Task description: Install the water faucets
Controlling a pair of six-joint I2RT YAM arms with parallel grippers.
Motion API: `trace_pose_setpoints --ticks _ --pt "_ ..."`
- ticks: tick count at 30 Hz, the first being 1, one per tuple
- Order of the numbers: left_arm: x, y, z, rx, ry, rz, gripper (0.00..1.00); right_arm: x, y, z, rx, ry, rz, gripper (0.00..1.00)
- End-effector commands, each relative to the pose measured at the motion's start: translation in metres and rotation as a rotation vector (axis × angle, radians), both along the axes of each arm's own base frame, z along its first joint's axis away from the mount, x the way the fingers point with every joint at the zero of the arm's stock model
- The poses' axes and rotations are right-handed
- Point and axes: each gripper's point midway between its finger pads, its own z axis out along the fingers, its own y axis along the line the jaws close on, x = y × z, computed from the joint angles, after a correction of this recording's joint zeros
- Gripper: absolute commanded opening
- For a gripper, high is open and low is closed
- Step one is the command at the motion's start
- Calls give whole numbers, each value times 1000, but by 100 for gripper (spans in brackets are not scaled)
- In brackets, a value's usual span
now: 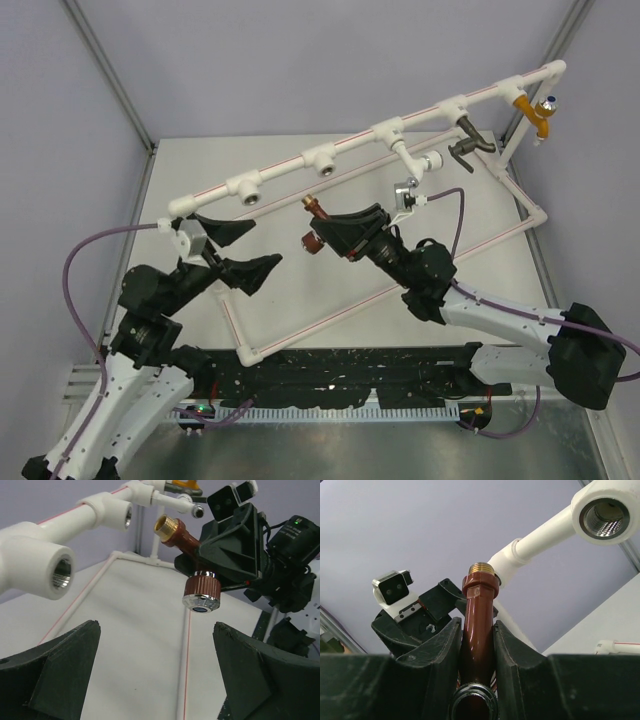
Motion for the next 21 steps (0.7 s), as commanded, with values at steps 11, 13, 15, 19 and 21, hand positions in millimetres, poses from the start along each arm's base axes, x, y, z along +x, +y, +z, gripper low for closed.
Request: trace_pose_setpoints --ticks 11,13,15,19,21 --pt "-6 -69 10 -140 145 -253 82 -13 -4 17 110 -32 58 5" --pt "-4 -73 9 -148 156 -259 74 -14 -3 16 109 -31 61 5" --pt "-5 -77 7 -150 170 -275 71 -14 -4 15 110 -27 56 5" --pt "-7 -84 7 -165 196 -308 61 -13 -4 11 102 -24 51 5" --pt "-7 -85 8 -175 200 -317 52 -13 -3 10 99 -23 50 5"
